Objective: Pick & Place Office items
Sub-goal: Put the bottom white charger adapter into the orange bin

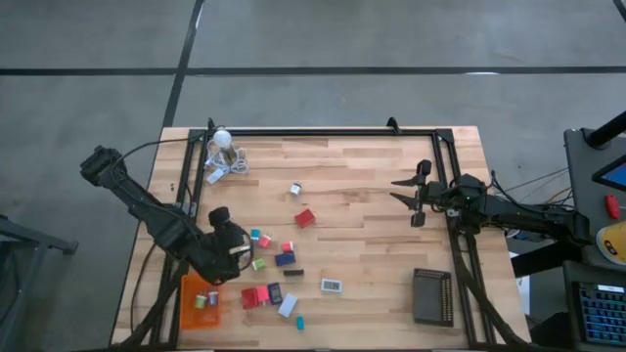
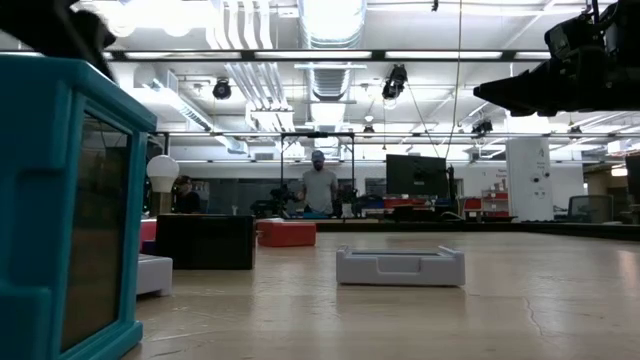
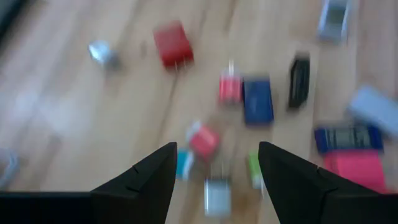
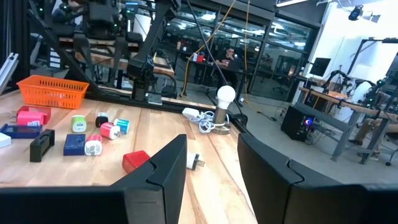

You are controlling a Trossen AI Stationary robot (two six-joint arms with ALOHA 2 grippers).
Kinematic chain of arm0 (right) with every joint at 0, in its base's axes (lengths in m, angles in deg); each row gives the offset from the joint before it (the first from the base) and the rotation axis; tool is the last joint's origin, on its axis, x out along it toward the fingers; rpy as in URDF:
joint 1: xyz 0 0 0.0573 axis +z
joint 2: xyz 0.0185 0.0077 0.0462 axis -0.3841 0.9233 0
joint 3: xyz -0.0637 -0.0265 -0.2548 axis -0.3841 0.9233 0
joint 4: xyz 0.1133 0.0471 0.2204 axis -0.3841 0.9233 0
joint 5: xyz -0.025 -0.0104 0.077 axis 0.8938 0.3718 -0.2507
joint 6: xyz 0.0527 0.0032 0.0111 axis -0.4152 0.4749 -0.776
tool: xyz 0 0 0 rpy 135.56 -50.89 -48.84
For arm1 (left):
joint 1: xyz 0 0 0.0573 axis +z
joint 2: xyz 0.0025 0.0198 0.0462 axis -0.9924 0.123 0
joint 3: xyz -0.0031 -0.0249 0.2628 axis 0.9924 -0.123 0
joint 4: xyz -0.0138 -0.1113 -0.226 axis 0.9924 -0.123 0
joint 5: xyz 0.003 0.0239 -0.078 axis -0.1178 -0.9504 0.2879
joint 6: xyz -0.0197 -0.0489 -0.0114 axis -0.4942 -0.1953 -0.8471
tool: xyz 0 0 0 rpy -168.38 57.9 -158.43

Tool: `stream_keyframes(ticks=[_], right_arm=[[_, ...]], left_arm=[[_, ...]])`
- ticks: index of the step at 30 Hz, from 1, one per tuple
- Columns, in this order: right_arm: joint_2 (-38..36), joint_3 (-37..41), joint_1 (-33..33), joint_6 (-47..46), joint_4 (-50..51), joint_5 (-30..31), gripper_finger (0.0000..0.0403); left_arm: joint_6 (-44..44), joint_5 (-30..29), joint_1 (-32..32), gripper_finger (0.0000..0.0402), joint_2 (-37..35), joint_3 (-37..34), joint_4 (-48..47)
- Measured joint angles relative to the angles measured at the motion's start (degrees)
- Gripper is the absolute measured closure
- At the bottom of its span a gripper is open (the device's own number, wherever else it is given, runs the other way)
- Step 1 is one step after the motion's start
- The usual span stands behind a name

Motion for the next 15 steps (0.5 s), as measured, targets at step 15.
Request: stream_keyframes(ticks=[15], right_arm=[[-0.01,0.00,0.00,0.00,0.00,0.00,0.0264]], left_arm=[[-23.87,8.35,-0.72,0.0172,0.02,-0.73,-4.13]])
